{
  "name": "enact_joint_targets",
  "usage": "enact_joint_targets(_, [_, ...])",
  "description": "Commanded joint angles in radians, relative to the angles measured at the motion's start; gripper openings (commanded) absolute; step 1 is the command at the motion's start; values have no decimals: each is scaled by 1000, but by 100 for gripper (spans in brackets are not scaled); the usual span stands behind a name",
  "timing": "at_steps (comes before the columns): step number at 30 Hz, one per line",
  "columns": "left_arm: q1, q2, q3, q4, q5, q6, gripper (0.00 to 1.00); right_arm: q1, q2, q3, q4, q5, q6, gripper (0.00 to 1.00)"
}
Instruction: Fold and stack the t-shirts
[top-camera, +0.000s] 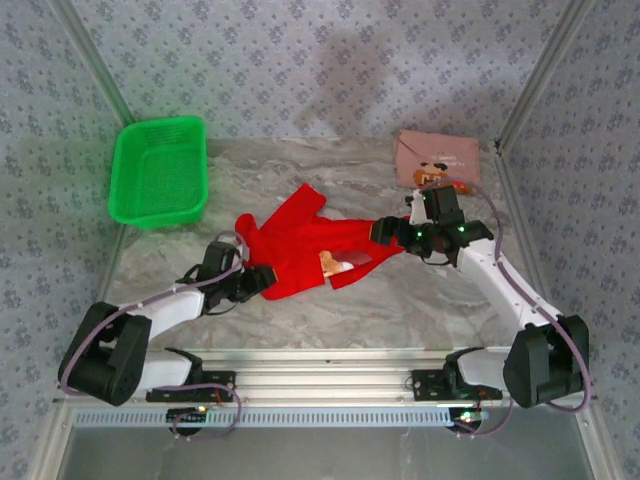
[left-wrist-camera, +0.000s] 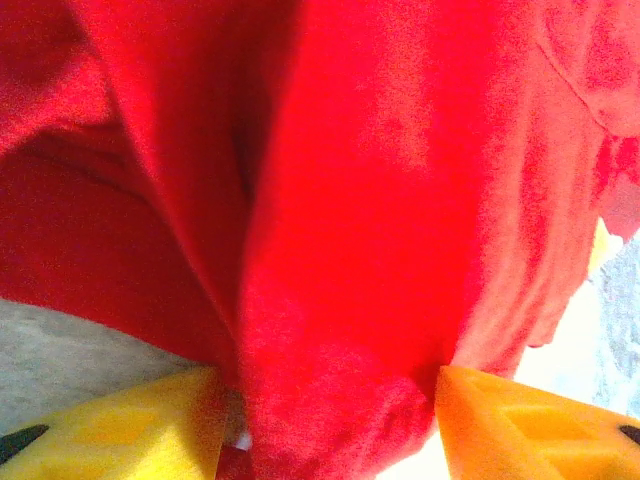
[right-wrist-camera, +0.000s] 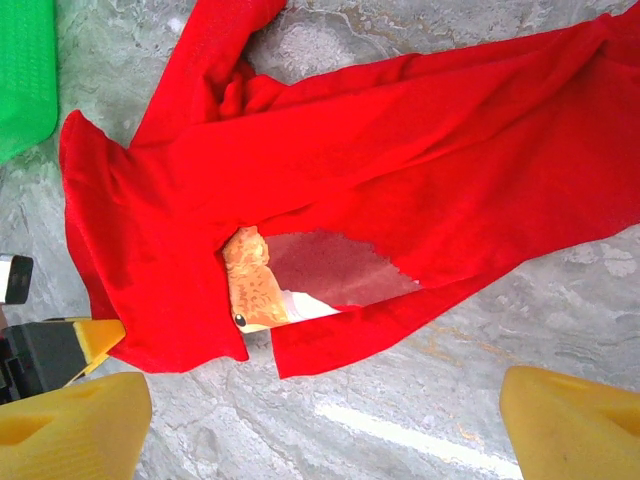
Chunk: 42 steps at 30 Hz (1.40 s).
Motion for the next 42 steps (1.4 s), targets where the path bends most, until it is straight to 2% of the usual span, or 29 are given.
enact_joint_targets(1, [-38, -56, 4, 27, 48, 9, 56, -7, -25, -13, -23, 2, -15, 92])
enact_joint_targets(3, [-53, -96, -8, -9, 36, 7, 56, -9, -27, -21, -21, 5, -17, 92])
enact_joint_targets(7, [-55, -150, -56, 22, 33, -36, 56, -13, -24, -39, -7, 8, -12, 92])
enact_joint_targets(13, [-56, -153, -53, -41, -2, -7, 56, -21, -13, -49, 3, 7, -9, 92])
enact_joint_targets(18, [-43, -236, -92, -147, -131, -15, 58, -23, -16, -52, 3, 5, -9, 92])
enact_joint_targets(20, [-20, -244, -117, -116, -142, -26, 58, -22, -21, -52, 1, 6, -10, 92])
enact_joint_targets(26, [-10, -169, -108, 83, -30, -37, 60, -24, -22, -55, -2, 6, -13, 92])
enact_joint_targets(34, [-12, -123, -122, 117, 48, 8, 59, -24, -49, -69, 0, 9, -11, 92])
enact_joint_targets(42, [-14, -213, -140, 40, 90, 57, 53, -24, -67, -76, -7, 16, -7, 91])
